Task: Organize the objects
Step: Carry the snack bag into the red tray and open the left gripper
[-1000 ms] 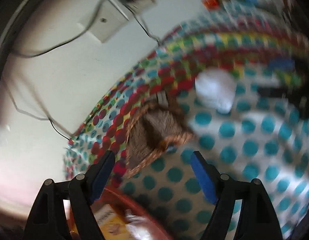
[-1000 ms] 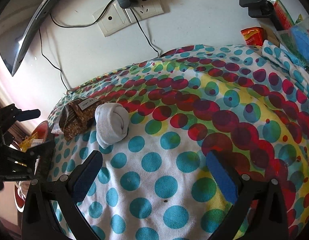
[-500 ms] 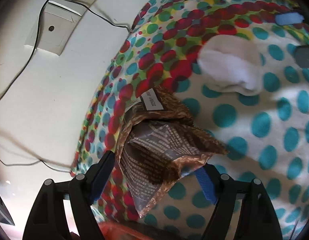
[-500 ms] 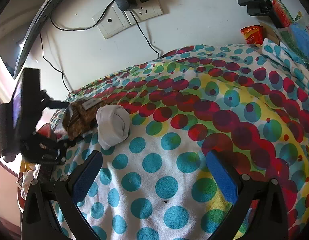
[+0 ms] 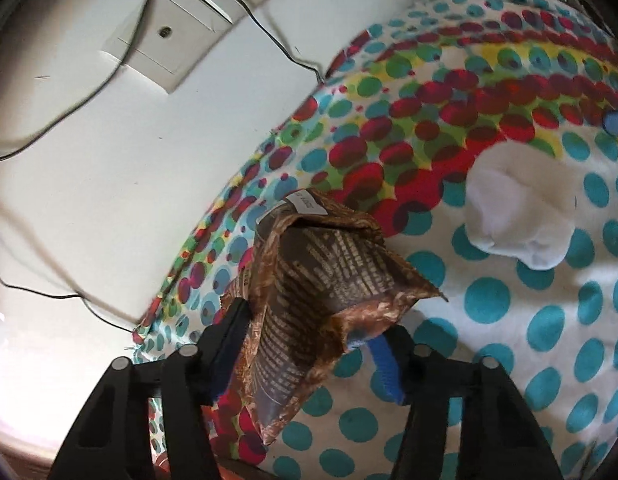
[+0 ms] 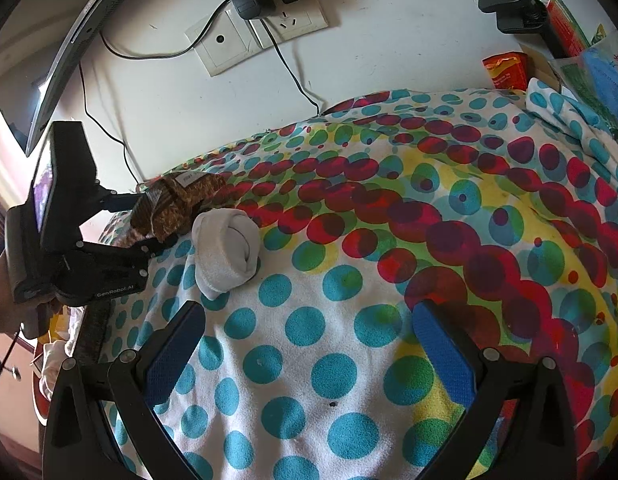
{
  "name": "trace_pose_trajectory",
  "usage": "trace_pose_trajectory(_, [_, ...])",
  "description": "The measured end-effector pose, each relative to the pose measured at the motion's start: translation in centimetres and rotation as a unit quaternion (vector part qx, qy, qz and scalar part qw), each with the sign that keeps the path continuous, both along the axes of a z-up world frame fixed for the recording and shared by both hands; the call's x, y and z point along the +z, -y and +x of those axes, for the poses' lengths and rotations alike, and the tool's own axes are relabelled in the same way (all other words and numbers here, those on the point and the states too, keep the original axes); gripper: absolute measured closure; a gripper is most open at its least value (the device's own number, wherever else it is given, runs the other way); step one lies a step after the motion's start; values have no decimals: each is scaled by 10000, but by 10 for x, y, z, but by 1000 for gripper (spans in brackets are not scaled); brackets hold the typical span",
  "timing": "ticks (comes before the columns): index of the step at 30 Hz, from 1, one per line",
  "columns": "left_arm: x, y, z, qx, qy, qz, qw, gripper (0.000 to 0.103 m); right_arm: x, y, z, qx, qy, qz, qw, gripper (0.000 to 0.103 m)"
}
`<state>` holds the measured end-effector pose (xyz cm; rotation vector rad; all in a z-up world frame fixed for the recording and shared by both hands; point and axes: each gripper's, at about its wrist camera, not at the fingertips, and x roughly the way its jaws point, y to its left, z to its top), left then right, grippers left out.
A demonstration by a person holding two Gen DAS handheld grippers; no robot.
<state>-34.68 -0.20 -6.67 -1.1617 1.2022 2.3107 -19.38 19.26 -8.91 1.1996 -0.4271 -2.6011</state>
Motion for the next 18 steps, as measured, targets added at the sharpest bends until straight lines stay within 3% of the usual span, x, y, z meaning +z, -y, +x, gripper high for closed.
trace_pose_trajectory(6, [14,-7,12,186,-140,150,9996,56,0,3,-1,1,12,62,10000,0])
trace_pose_trajectory(13, [33,-11,31,958,-372,681,9924,56,-1,6,-2,3,29,156,9999,0])
trace_pose_trajectory(18, [32,-21,56,1265,-488,723,9881,56,-1,6,-2,5,34,179,9998,0])
